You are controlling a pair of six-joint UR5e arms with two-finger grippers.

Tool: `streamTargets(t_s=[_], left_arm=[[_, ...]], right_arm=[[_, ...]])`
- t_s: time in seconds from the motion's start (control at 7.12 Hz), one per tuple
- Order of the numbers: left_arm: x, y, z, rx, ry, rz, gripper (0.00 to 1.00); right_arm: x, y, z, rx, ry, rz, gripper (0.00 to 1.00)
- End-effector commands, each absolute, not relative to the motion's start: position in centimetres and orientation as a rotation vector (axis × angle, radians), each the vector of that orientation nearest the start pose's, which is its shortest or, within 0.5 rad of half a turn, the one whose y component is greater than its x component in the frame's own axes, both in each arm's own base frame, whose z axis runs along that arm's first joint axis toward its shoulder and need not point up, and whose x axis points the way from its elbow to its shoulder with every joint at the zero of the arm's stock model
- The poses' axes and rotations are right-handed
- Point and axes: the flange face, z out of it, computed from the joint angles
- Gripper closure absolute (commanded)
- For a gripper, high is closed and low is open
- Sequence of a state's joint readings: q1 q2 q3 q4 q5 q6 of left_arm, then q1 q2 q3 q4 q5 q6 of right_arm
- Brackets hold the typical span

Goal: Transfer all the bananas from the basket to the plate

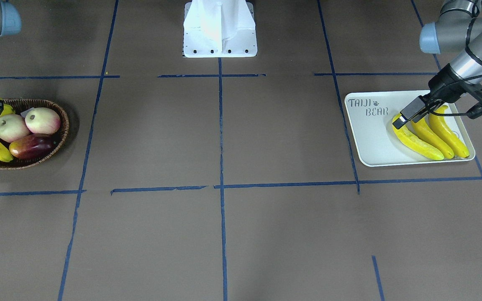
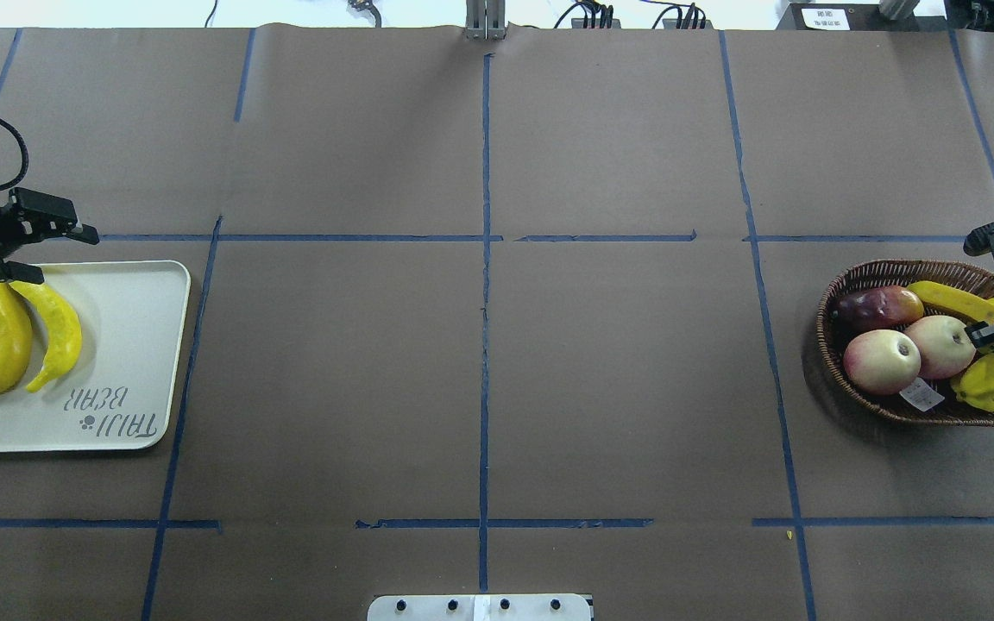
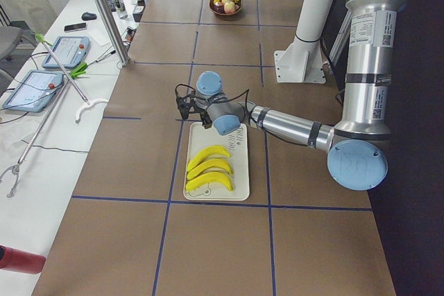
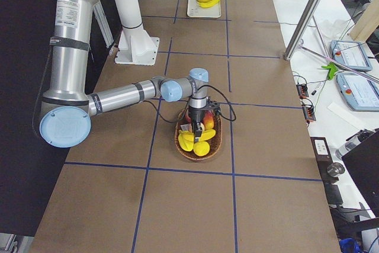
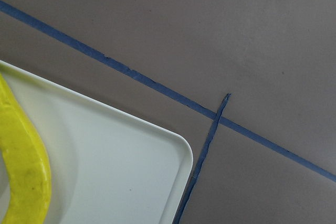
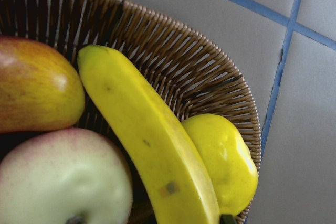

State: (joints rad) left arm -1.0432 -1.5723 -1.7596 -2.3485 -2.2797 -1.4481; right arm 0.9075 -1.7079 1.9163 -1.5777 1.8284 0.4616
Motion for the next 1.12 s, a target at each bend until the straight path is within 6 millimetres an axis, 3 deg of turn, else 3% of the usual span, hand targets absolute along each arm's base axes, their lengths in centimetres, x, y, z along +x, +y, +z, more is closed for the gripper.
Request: streamTargets(t_s=[0.0, 0.28, 0.56, 0.84, 0.98], left_arm=[[19.5, -47.0, 47.3, -0.035, 1.139, -0.476, 0.0], [19.7, -47.0, 47.3, -0.038, 1.138, -0.473, 0.0], [19.8, -47.0, 47.0, -0.034, 1.143, -0.469, 0.0], [20.0, -46.9, 46.5, -0.03, 1.15, -0.459, 0.0], [20.2, -46.8, 46.0, -0.024, 1.159, -0.449, 0.0]], right_arm=[[-20.6, -41.1, 57.1, 0.029, -0.327, -0.277, 0.96], [-20.7, -41.2, 55.2, 0.056, -0.357, -0.282, 0.97], [-22.1, -42.1, 50.5, 0.11, -0.444, -0.288, 0.97], [-23.4, -43.4, 47.6, 0.134, -0.509, -0.281, 0.95], [-23.6, -44.3, 45.7, 0.14, -0.567, -0.279, 0.82]])
